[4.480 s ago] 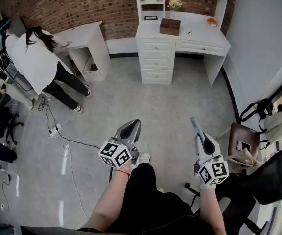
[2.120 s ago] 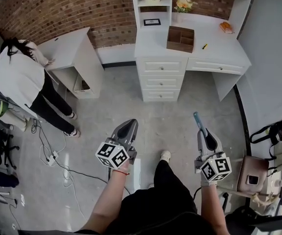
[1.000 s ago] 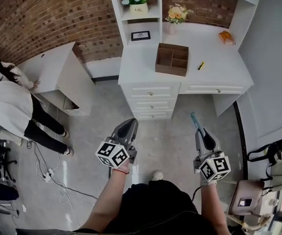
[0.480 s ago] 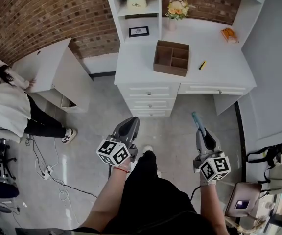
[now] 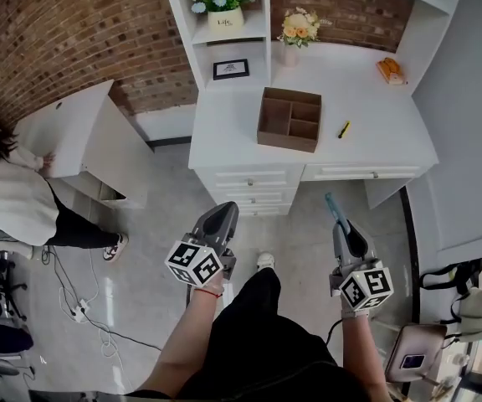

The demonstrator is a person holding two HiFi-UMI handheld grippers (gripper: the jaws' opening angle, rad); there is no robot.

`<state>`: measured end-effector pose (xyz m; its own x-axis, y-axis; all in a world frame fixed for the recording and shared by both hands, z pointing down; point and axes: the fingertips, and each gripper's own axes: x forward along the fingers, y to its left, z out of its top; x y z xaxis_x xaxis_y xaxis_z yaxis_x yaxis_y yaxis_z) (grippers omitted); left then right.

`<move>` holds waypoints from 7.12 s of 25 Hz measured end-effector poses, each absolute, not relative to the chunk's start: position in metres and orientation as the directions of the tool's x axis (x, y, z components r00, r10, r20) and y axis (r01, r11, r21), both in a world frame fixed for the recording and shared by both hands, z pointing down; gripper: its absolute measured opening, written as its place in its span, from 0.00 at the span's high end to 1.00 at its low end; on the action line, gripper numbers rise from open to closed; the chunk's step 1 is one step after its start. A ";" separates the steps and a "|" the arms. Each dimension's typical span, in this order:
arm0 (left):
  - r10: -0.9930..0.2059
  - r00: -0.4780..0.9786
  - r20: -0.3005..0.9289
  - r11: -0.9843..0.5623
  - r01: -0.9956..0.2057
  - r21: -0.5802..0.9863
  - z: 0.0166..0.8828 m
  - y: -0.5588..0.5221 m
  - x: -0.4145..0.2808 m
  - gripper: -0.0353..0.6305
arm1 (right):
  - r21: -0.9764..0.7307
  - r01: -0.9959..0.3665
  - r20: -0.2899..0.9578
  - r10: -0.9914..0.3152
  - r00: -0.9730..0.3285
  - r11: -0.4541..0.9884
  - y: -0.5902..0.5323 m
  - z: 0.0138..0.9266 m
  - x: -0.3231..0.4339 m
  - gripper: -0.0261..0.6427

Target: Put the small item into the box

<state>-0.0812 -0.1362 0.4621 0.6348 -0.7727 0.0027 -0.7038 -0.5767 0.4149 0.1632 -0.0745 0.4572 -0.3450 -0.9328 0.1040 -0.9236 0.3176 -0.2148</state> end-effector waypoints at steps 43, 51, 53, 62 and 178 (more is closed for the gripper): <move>-0.684 0.726 0.079 -0.620 -0.634 0.463 0.500 -0.335 -0.013 0.94 | -0.190 -0.905 0.298 -0.856 -0.422 0.380 -0.290 0.498 0.162 0.86; -0.701 0.706 0.095 -0.599 -0.656 0.459 0.505 -0.352 -0.012 0.94 | -0.165 -0.888 0.363 -0.810 -0.460 0.430 -0.319 0.511 0.158 0.86; -0.705 0.702 0.096 -0.597 -0.662 0.453 0.502 -0.358 -0.011 0.94 | -0.153 -0.876 0.396 -0.784 -0.478 0.457 -0.327 0.514 0.153 0.86; -0.697 0.710 0.099 -0.601 -0.655 0.458 0.504 -0.384 0.006 0.94 | -0.165 -0.849 0.478 -0.713 -0.513 0.501 -0.352 0.526 0.147 0.86; -0.806 0.592 0.029 -0.549 -0.764 0.339 0.447 -0.412 -0.062 0.94 | 0.031 -0.894 0.161 -0.885 -0.437 0.447 -0.380 0.419 0.185 0.96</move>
<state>-0.0623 -0.4116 0.4467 0.5918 -0.8055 0.0290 -0.7639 -0.5490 0.3390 0.1854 -0.3797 0.4193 -0.4370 -0.8850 0.1605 -0.8940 0.4470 0.0310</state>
